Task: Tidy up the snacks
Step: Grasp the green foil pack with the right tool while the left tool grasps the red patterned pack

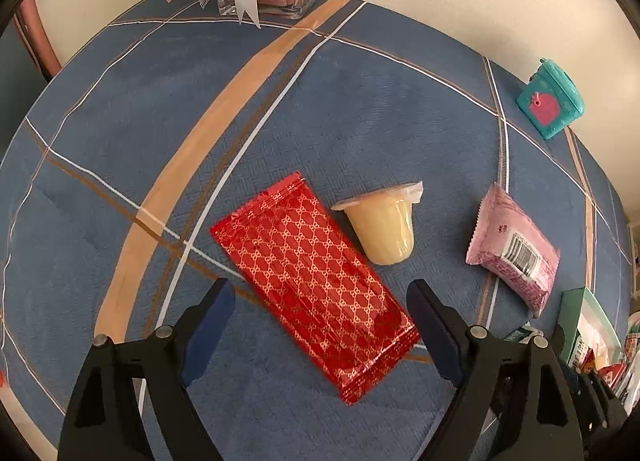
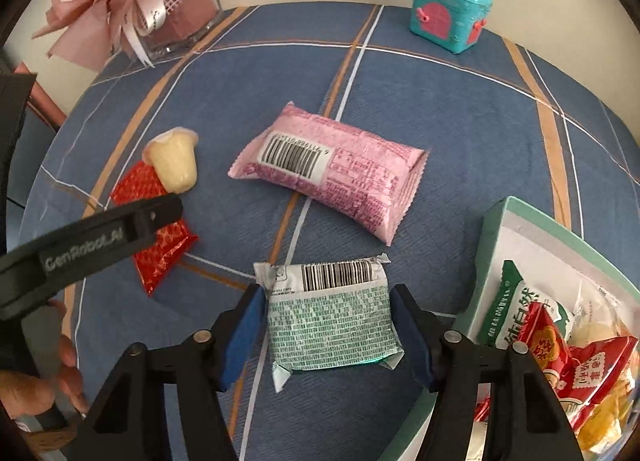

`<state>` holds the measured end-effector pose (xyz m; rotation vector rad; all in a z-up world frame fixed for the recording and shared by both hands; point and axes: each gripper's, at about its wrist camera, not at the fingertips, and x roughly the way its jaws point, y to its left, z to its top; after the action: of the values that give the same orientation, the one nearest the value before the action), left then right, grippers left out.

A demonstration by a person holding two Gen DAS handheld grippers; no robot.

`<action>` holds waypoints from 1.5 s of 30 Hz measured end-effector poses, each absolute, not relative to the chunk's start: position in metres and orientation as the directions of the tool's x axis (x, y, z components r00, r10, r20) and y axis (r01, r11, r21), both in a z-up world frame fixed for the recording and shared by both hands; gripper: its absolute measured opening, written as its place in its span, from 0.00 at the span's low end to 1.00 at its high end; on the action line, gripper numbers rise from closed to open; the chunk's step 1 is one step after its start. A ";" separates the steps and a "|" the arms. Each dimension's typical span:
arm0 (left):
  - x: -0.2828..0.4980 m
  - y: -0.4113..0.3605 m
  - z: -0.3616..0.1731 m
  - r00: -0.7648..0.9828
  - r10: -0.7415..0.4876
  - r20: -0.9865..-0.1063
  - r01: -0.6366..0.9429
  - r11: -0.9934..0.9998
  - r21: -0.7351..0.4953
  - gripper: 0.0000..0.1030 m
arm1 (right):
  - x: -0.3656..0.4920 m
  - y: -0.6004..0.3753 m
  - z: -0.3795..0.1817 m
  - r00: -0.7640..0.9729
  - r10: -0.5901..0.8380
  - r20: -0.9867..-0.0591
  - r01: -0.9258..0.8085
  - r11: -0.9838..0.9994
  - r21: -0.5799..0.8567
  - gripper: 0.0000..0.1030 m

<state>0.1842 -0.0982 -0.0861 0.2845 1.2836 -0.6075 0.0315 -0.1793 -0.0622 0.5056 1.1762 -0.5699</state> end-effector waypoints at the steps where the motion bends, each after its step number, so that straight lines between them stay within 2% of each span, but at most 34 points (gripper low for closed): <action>1: 0.185 -0.100 -0.087 0.159 -0.261 -0.952 0.570 0.812 -0.128 0.86 | 0.032 -0.178 -0.063 0.275 -0.146 -0.950 0.651 0.756 0.072 0.65; 15: 0.194 -0.103 -0.096 0.180 -0.193 -0.964 0.563 0.824 -0.060 0.86 | 0.031 -0.179 -0.068 0.258 -0.137 -0.956 0.662 0.746 0.072 0.65; 19: 0.201 -0.097 -0.098 0.164 -0.202 -0.966 0.542 0.836 -0.083 0.85 | 0.027 -0.184 -0.068 0.259 -0.135 -0.956 0.672 0.737 0.078 0.64; 26: 0.197 -0.101 -0.097 0.171 -0.215 -0.962 0.538 0.838 -0.092 0.73 | 0.028 -0.185 -0.073 0.250 -0.132 -0.959 0.678 0.732 0.076 0.64; 30: 0.197 -0.098 -0.094 0.177 -0.224 -0.958 0.538 0.837 -0.096 0.63 | 0.031 -0.181 -0.074 0.246 -0.145 -0.958 0.676 0.734 0.062 0.64; 35: 0.192 -0.096 -0.093 0.179 -0.230 -0.957 0.540 0.836 -0.100 0.59 | 0.033 -0.173 -0.076 0.245 -0.160 -0.956 0.673 0.738 0.049 0.64; 39: 0.199 -0.093 -0.088 0.173 -0.247 -0.954 0.536 0.835 -0.119 0.51 | 0.032 -0.171 -0.077 0.242 -0.166 -0.956 0.680 0.731 0.045 0.57; 45: 0.195 -0.090 -0.080 0.146 -0.275 -0.950 0.537 0.829 -0.158 0.47 | 0.023 -0.173 -0.074 0.244 -0.161 -0.956 0.711 0.701 0.064 0.56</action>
<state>0.1952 -0.0904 -0.0802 0.2406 1.3001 -0.5928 0.0231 -0.1730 -0.0735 0.5559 1.1839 -0.6386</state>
